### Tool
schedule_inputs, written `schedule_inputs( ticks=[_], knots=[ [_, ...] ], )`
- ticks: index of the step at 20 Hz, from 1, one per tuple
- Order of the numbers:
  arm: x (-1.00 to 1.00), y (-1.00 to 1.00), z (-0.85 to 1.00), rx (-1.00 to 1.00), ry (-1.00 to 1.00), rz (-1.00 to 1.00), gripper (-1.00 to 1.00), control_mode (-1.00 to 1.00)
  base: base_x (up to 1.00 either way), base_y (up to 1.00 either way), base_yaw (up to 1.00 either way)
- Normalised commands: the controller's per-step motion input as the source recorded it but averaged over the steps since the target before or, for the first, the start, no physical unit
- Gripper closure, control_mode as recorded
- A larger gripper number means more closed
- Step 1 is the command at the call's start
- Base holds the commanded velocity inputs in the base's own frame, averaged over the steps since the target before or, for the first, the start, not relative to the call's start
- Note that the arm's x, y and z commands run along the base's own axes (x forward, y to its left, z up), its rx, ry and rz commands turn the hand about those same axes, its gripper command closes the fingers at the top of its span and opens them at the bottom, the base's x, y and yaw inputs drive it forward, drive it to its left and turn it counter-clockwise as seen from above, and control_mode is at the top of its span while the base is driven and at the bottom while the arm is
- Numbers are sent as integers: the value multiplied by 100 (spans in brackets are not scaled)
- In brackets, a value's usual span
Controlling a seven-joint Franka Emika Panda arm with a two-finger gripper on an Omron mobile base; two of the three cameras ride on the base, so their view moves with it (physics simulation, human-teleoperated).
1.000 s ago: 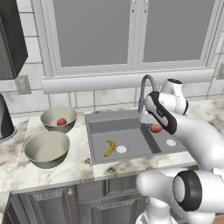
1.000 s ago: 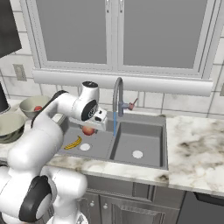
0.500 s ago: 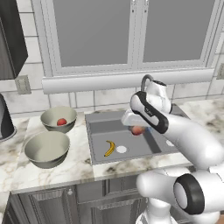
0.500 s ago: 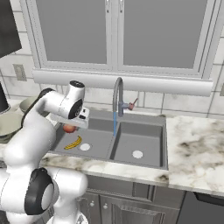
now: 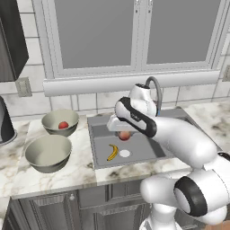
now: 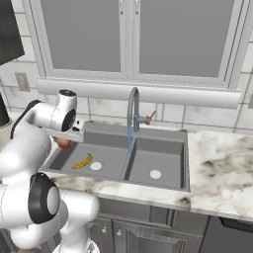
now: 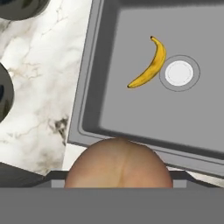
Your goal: Pick the peachs from the sink and place them in one bowl. Place the banana in the other bowl. Then turn off the sink faucet.
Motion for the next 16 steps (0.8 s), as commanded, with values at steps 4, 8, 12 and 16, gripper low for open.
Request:
schedule_inputs(
  ticks=[4, 8, 12, 16],
  knots=[
    [20, 44, 1, -14, 0, 0, 100, -100, 0, 0, 0],
    [14, 38, 8, -14, -3, 0, 100, -100, 0, 0, 0],
    [17, 45, 10, -5, -14, 0, 100, -100, 0, 0, 0],
    [23, 51, 5, 0, -23, 0, 100, -100, 0, 0, 0]
  ],
)
